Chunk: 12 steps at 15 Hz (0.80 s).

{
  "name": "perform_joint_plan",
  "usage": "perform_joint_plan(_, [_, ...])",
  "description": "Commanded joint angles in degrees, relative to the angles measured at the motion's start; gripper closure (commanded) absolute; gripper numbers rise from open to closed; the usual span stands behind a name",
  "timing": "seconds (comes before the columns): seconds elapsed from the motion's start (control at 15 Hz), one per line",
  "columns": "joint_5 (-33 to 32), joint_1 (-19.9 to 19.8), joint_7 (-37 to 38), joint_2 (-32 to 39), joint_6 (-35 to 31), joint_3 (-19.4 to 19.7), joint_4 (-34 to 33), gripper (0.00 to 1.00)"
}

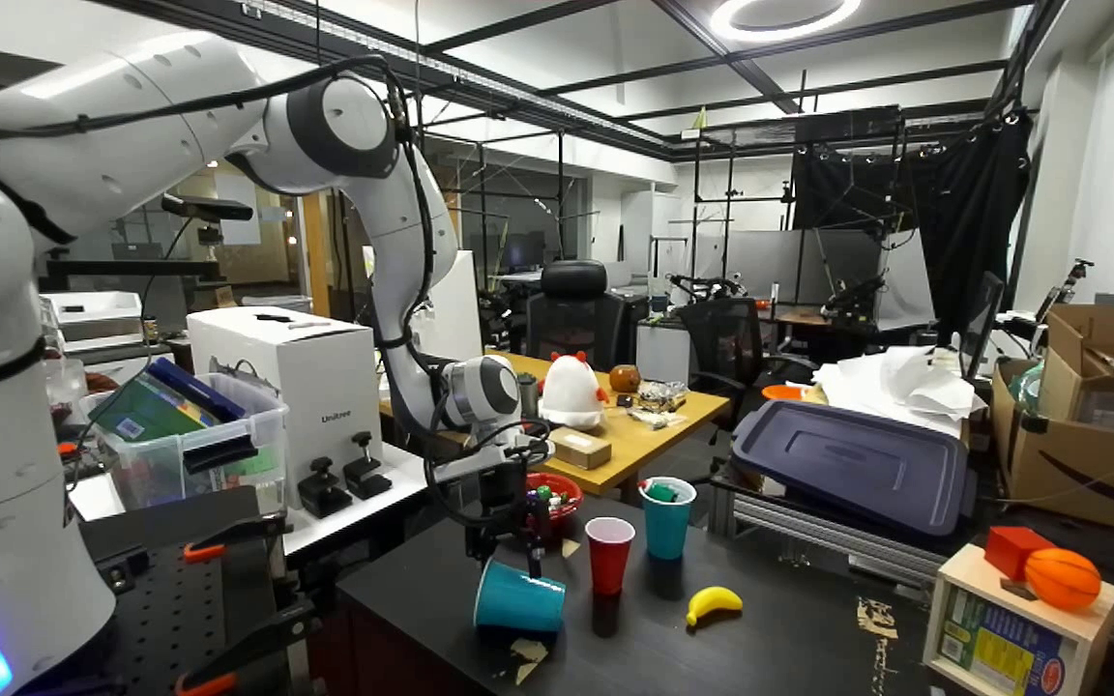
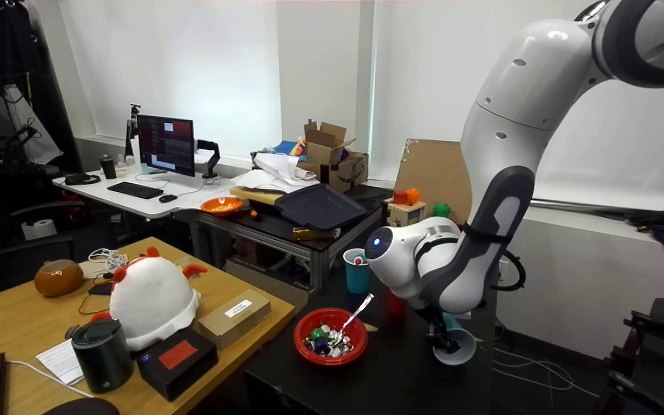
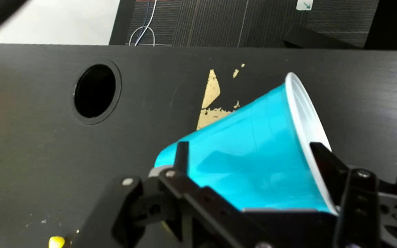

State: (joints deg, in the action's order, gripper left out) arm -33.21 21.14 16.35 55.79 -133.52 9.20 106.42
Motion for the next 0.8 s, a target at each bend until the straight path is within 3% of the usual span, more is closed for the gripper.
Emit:
perform_joint_plan(0.0, [-2.4, 1.4, 3.7, 1.8, -0.7, 1.5, -1.8, 0.44])
perform_joint_plan(0.53, [-4.1, 1.3, 6.0, 1.3, 0.2, 2.1, -2.2, 0.99])
perform_joint_plan(0.73, [-4.7, 1.3, 8.2, -1.3, 1.2, 2.6, -1.0, 1.00])
